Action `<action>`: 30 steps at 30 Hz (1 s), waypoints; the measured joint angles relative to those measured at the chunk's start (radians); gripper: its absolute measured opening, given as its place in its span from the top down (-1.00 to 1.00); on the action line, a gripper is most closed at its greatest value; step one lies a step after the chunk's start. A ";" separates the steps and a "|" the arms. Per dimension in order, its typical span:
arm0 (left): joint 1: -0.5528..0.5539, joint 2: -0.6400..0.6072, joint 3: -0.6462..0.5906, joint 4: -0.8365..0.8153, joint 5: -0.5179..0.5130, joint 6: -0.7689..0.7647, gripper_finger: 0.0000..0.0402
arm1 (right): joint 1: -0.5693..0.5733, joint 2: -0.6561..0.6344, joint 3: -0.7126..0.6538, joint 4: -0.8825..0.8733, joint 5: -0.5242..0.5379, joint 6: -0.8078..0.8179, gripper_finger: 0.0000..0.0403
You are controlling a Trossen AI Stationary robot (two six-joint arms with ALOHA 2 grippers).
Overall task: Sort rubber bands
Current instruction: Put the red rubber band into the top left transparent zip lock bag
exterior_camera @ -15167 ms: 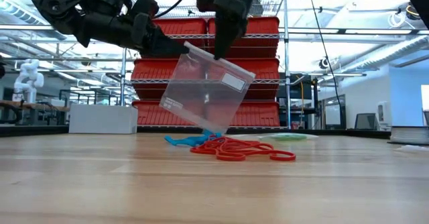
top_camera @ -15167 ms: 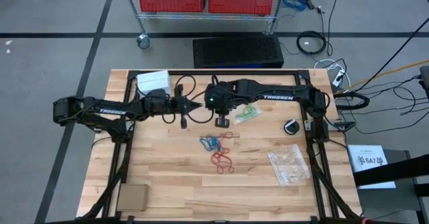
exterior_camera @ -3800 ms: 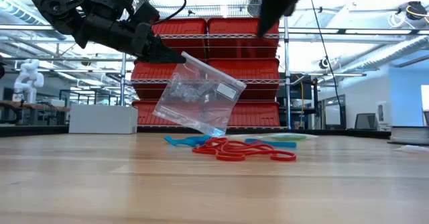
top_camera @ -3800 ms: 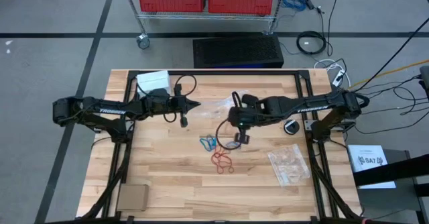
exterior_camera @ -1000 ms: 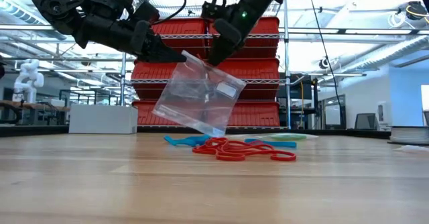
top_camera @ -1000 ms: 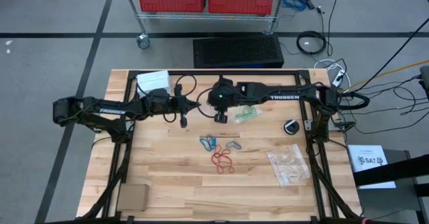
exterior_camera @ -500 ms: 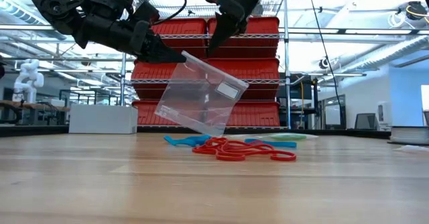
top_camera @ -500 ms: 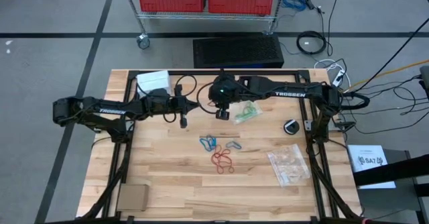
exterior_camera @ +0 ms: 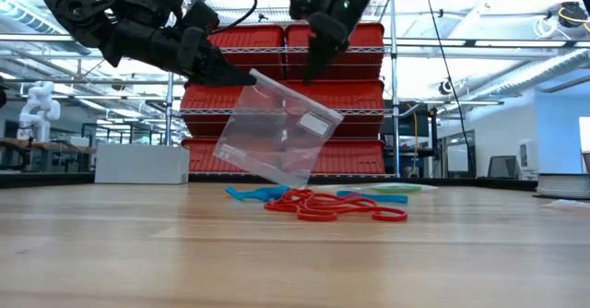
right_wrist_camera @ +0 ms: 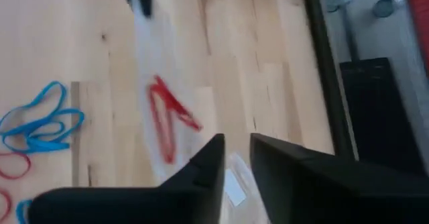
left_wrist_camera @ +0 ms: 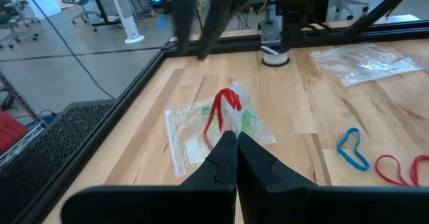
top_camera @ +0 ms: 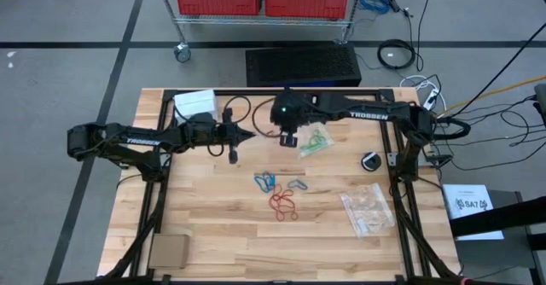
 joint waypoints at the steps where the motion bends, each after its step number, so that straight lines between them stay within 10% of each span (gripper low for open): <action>1: 0.000 0.000 0.000 0.000 0.007 0.000 1.00 | -0.014 0.000 -0.007 0.001 -0.029 -0.017 0.63; 14: 0.000 0.000 0.000 -0.004 0.040 0.022 1.00 | -0.104 0.000 -0.172 0.241 -0.468 -0.165 0.21; 30: 0.000 0.000 0.000 -0.016 0.039 0.025 1.00 | -0.088 -0.006 -0.199 0.276 -0.439 -0.065 0.96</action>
